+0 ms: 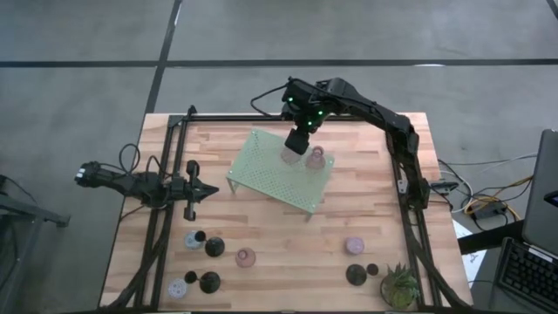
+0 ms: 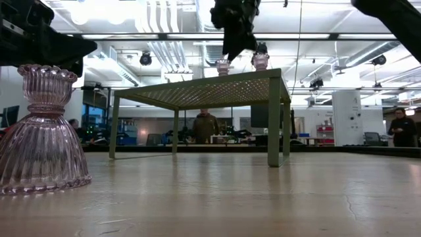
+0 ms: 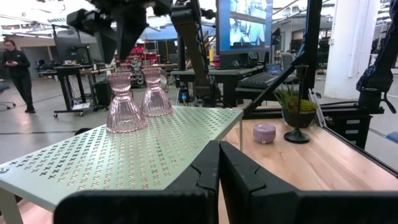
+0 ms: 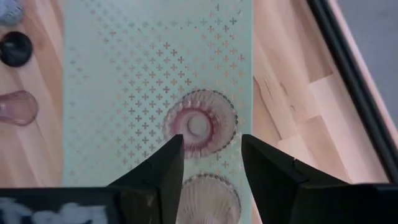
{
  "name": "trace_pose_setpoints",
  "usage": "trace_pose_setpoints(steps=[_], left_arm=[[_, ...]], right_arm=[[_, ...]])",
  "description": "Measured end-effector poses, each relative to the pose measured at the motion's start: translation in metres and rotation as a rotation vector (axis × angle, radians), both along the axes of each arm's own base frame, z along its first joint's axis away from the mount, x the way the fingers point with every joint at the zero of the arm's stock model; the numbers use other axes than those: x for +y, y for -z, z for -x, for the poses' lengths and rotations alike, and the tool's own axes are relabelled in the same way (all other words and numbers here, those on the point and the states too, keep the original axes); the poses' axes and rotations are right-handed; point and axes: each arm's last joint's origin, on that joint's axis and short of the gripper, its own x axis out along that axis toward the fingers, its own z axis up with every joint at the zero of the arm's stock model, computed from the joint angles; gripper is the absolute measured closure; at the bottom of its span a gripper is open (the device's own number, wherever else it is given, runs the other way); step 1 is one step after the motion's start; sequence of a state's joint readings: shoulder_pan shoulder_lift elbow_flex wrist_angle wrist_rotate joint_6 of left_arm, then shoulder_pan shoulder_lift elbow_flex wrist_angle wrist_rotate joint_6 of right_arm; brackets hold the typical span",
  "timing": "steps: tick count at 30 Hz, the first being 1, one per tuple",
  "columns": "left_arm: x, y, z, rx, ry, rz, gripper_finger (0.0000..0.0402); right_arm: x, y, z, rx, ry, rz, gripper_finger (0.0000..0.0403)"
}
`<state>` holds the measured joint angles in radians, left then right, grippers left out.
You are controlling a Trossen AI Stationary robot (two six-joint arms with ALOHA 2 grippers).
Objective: Pick & Place candle stick holders
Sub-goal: Put the purple candle holder on the shelf aligned with the other purple candle holder
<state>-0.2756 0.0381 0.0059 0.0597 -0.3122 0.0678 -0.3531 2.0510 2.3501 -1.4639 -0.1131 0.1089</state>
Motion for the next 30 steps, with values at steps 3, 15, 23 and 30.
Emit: trace_pose_setpoints(steps=[3, 15, 23, 30], left_arm=[[0.0, 0.0, 0.0, 0.0, 0.0, 0.0, 0.039], [0.0, 0.0, 0.0, 0.0, 0.0, 0.0, 0.039], [0.0, 0.0, 0.0, 0.0, 0.0, 0.0, 0.039], [0.0, 0.0, 0.0, 0.0, 0.0, 0.0, 0.039]], right_arm=[[0.005, -0.013, 0.009, -0.031, 0.001, 0.009, 0.0256], [0.052, -0.069, 0.05, -0.18, -0.075, 0.048, 0.0287], [0.093, -0.093, 0.071, -0.252, -0.17, 0.08, 0.0324], [0.129, -0.103, 0.086, -0.269, -0.218, 0.18, 0.0377]])
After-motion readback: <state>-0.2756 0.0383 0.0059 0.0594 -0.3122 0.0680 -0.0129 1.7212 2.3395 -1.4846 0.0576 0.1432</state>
